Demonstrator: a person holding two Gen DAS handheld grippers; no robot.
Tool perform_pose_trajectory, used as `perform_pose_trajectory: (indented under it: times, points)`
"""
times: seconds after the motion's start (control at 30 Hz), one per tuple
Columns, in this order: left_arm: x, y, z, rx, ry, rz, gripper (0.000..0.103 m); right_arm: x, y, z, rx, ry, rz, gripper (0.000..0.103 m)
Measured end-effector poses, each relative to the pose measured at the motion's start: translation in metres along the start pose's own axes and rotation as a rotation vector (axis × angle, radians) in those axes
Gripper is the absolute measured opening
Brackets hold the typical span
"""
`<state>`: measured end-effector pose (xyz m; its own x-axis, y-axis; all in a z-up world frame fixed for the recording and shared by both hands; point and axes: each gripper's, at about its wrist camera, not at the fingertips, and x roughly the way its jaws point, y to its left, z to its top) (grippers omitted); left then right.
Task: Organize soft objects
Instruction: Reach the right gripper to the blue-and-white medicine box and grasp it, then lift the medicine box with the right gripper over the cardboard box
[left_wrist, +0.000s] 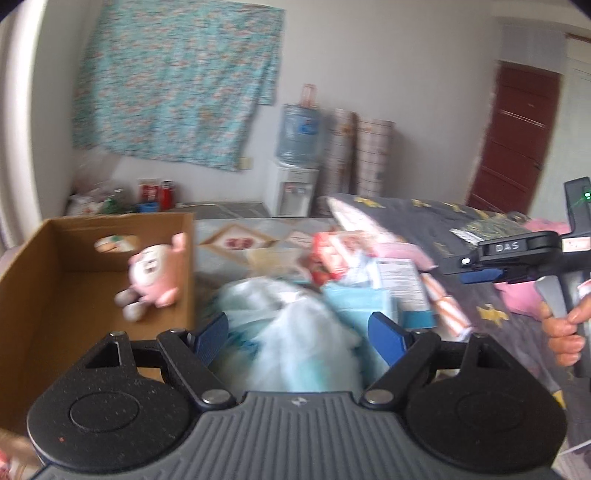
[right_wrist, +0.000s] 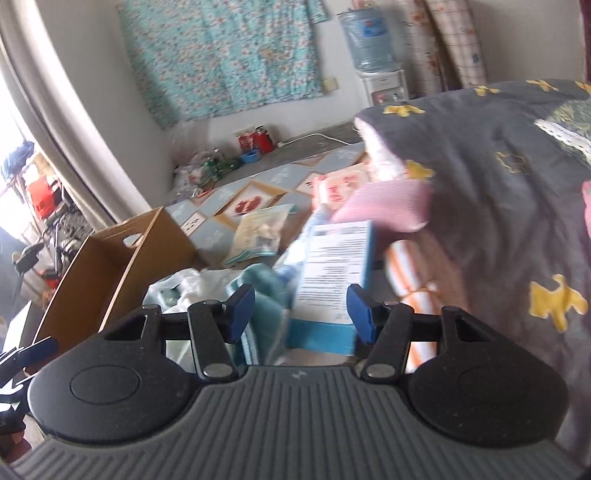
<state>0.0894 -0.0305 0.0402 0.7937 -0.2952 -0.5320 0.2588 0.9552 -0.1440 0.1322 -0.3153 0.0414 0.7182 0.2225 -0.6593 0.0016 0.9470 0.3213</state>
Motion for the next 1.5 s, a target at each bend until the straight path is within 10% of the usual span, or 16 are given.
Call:
perform_pose_trajectory:
  times: [0.3, 0.73, 1.13, 1.5]
  points:
    - [0.104, -0.071, 0.04, 0.158, 0.11, -0.194, 0.08, 0.038, -0.047, 0.027, 0.131, 0.058, 0.042, 0.049]
    - [0.218, -0.087, 0.048, 0.173, 0.384, -0.276, 0.074, 0.11, -0.073, 0.032, 0.224, 0.196, 0.089, 0.039]
    - [0.258, -0.1, 0.043, 0.165, 0.501, -0.242, 0.078, 0.135, -0.074, 0.032, 0.249, 0.249, 0.128, 0.036]
    - [0.248, -0.103, 0.046, 0.184, 0.45, -0.219, 0.079, 0.124, -0.073, 0.032, 0.265, 0.2, 0.148, 0.032]
